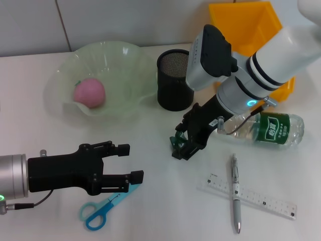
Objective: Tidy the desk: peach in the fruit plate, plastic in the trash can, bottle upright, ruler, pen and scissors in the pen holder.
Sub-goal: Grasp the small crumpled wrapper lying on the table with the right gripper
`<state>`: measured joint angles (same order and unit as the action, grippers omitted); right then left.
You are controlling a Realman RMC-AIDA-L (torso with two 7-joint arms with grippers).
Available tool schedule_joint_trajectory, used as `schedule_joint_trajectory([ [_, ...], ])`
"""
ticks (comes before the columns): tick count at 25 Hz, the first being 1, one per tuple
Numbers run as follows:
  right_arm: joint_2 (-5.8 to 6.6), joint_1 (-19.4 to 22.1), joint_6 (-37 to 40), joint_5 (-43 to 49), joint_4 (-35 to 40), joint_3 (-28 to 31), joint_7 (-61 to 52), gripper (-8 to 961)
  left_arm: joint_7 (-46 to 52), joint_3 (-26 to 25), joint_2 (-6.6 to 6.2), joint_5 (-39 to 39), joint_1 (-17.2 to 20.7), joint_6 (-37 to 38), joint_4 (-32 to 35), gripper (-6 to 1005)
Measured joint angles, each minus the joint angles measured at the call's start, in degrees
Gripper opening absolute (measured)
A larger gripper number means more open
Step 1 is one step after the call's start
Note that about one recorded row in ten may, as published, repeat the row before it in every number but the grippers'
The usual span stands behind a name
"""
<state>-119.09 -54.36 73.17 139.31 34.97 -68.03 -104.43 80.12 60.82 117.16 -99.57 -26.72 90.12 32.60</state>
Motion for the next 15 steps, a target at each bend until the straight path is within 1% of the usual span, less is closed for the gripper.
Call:
schedule_joint_trajectory([
  [15,0.00,0.4,-2.0,0.0,-0.8,-0.3,-0.1,678,-0.4,-0.2,0.00,0.0,0.1,0.0,0.0,866],
])
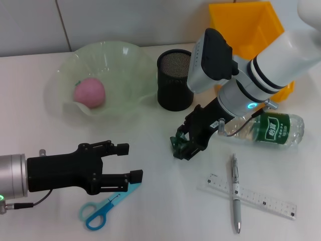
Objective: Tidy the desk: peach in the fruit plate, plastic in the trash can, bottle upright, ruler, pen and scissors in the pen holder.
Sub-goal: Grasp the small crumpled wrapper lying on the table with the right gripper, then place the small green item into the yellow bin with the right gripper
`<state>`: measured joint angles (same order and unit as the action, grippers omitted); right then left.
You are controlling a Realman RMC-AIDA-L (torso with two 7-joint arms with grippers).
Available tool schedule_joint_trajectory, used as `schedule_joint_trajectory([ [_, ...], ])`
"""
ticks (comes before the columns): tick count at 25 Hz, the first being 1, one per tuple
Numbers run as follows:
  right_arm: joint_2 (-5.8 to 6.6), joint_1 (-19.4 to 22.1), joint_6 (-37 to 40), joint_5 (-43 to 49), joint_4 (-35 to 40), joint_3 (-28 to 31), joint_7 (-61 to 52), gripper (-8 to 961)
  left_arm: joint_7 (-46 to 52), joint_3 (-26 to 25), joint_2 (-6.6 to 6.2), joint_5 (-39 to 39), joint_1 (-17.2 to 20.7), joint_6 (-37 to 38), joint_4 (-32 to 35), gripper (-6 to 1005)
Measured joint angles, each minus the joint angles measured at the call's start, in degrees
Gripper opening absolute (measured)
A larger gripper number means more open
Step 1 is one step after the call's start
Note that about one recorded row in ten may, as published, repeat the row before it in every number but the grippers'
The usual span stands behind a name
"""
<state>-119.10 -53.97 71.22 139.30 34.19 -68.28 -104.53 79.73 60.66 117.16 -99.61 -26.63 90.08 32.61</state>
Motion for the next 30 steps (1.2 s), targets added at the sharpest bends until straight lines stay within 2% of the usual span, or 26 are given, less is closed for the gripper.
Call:
schedule_joint_trajectory([
  [8,-0.06,0.4,-0.9,-0.4,0.0,0.1,-0.2,668,-0.1,-0.4,-0.01,-0.1,0.0,0.1,0.0,866],
  [17,-0.09,0.7,1.9,-0.7,2.4,1.1,-2.3,432,-0.1,-0.5,-0.30,-0.1,0.0,0.3,0.0,866],
  [22,0.12,2.8,8.1,-2.4,9.5,3.9,-4.7,341,-0.1,-0.5,-0.37,-0.1,0.0,0.4,0.0,866],
  [23,0.25,4.2,11.1,-3.5,13.6,5.0,-6.3,318,-0.1,-0.5,-0.42,0.0,-0.1,0.3,0.0,866],
  [25,0.27,4.9,12.4,-4.0,15.6,5.5,-7.0,298,-0.1,-0.5,-0.44,0.0,-0.2,0.3,0.0,866],
  [26,0.36,6.6,14.7,-4.8,20.5,6.7,-8.9,287,-0.1,-0.5,-0.45,0.0,-0.2,0.2,0.0,866],
  [27,0.36,6.6,14.7,-4.8,20.5,6.7,-8.9,277,-0.1,-0.5,-0.45,0.0,-0.2,0.2,0.0,866],
  [28,0.42,8.2,16.4,-5.2,25.8,8.5,-10.4,267,-0.1,-0.5,-0.45,0.1,-0.3,0.2,0.0,866],
  [30,0.42,8.9,17.1,-5.4,27.9,9.6,-10.8,258,-0.1,-0.5,-0.45,0.1,-0.3,0.2,0.0,866],
])
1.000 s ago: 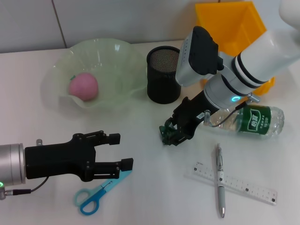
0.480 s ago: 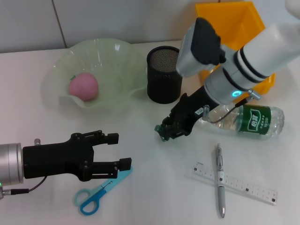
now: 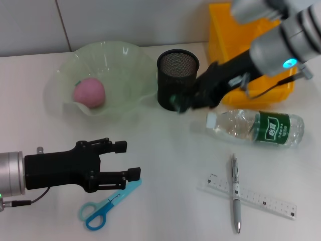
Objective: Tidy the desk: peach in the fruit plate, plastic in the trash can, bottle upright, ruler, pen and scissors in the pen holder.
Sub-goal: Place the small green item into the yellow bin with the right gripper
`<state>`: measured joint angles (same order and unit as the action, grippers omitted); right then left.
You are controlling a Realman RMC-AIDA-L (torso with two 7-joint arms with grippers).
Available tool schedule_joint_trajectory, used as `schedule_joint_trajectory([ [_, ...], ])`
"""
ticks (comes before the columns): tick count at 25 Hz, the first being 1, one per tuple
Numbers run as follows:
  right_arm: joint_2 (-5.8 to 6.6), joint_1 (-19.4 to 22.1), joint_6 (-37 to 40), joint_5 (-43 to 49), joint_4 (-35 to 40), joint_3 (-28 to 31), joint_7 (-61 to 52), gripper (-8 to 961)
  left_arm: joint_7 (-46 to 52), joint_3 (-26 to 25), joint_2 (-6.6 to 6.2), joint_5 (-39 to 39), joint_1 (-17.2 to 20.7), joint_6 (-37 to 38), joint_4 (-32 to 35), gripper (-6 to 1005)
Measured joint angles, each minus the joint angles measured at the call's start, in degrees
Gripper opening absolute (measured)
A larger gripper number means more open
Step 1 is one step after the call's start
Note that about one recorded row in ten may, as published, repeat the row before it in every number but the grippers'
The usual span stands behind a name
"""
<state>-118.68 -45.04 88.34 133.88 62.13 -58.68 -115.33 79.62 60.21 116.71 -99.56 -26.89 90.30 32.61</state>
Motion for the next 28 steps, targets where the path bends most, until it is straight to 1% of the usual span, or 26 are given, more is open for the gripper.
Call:
schedule_joint_trajectory([
  [2,0.00,1.3,1.1,-0.6,3.9,2.9,-0.9,249,0.0,0.0,0.00,0.0,-0.1,0.1,0.0,866],
  [3,0.07,2.1,1.4,-1.1,6.4,5.9,-1.9,244,0.0,0.0,0.00,0.0,-0.1,0.1,0.0,866],
  [4,0.07,2.1,1.4,-1.1,6.4,5.9,-1.9,240,0.0,0.0,0.00,0.0,-0.1,0.2,0.0,866],
  [7,0.53,2.6,0.8,-1.3,8.2,11.4,-3.1,227,0.0,0.0,0.01,0.0,-0.1,0.2,0.0,866],
  [8,0.99,2.7,0.0,-1.3,8.4,14.8,-3.2,222,0.0,0.0,0.04,0.0,-0.1,0.2,0.0,866],
  [9,0.99,2.7,0.0,-1.3,8.4,14.8,-3.2,216,0.0,0.0,0.04,0.0,-0.1,0.2,0.0,866],
  [12,1.76,3.1,-2.8,-0.8,8.0,17.8,-3.7,200,0.1,0.0,0.07,-0.1,0.0,0.3,0.0,866],
  [13,2.76,3.8,-5.8,-0.7,6.8,18.2,-4.7,194,0.1,0.0,0.07,-0.1,0.0,0.3,0.0,866],
  [14,2.76,3.8,-5.8,-0.7,6.8,18.2,-4.7,189,0.2,0.0,0.09,-0.1,0.0,0.3,0.0,866],
  [17,4.32,4.3,-9.9,-0.7,2.7,18.0,-5.4,181,0.2,0.0,0.13,-0.1,-0.1,0.4,0.0,866],
  [18,5.44,4.1,-12.2,-0.6,-1.6,17.9,-5.4,181,0.2,0.0,0.19,-0.1,-0.1,0.4,0.0,866],
  [19,5.44,4.1,-12.2,-0.6,-1.6,17.9,-5.4,180,0.2,0.0,0.19,-0.1,-0.1,0.4,0.0,865],
  [22,6.68,3.4,-15.5,-0.6,-7.3,17.7,-5.3,182,0.3,0.0,0.19,-0.1,-0.2,0.4,0.0,865],
  [23,7.05,3.2,-17.8,-0.6,-9.8,17.6,-5.1,183,0.5,0.0,0.18,-0.1,-0.2,0.5,0.0,865],
  [28,7.21,2.7,-20.7,0.9,-12.9,17.4,-4.9,190,0.6,0.0,0.18,-0.1,-0.1,0.7,0.0,865],
])
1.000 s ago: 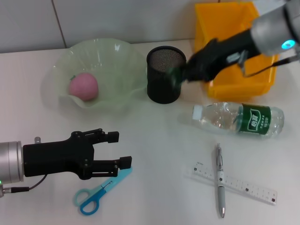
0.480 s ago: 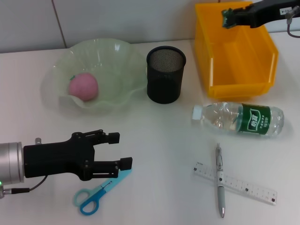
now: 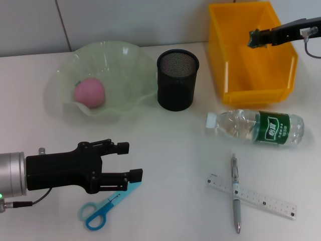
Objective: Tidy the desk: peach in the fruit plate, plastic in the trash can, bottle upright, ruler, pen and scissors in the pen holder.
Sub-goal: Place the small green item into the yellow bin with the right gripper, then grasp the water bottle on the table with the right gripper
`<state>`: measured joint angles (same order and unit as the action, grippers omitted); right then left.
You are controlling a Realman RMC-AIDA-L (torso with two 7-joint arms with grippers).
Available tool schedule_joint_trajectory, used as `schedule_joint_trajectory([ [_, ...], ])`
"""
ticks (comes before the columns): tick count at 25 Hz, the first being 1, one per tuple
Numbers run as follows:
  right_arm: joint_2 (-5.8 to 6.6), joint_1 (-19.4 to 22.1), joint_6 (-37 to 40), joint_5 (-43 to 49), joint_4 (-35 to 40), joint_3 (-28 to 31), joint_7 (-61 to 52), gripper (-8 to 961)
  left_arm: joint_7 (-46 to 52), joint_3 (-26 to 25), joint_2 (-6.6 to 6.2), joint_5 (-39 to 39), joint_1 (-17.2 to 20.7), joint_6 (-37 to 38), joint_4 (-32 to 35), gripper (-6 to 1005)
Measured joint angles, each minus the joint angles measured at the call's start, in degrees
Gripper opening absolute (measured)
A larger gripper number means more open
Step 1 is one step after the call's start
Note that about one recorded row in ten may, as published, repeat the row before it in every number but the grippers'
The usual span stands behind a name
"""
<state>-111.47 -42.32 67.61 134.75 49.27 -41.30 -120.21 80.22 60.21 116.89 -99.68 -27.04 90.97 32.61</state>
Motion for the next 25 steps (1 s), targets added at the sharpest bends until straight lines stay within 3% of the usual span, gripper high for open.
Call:
schedule_joint_trajectory([
  [17,-0.74,-0.2,-3.3,0.1,-0.3,-0.3,-0.2,582,-0.2,0.0,0.17,0.1,0.2,0.0,0.0,865],
  [22,-1.00,1.7,-3.0,-5.4,2.1,0.0,0.0,709,-0.3,0.0,0.18,0.1,0.1,0.0,0.0,865],
  [25,-0.32,3.3,-1.9,-9.6,3.6,0.1,0.1,710,-0.3,0.0,0.18,0.1,0.2,0.0,0.0,865],
])
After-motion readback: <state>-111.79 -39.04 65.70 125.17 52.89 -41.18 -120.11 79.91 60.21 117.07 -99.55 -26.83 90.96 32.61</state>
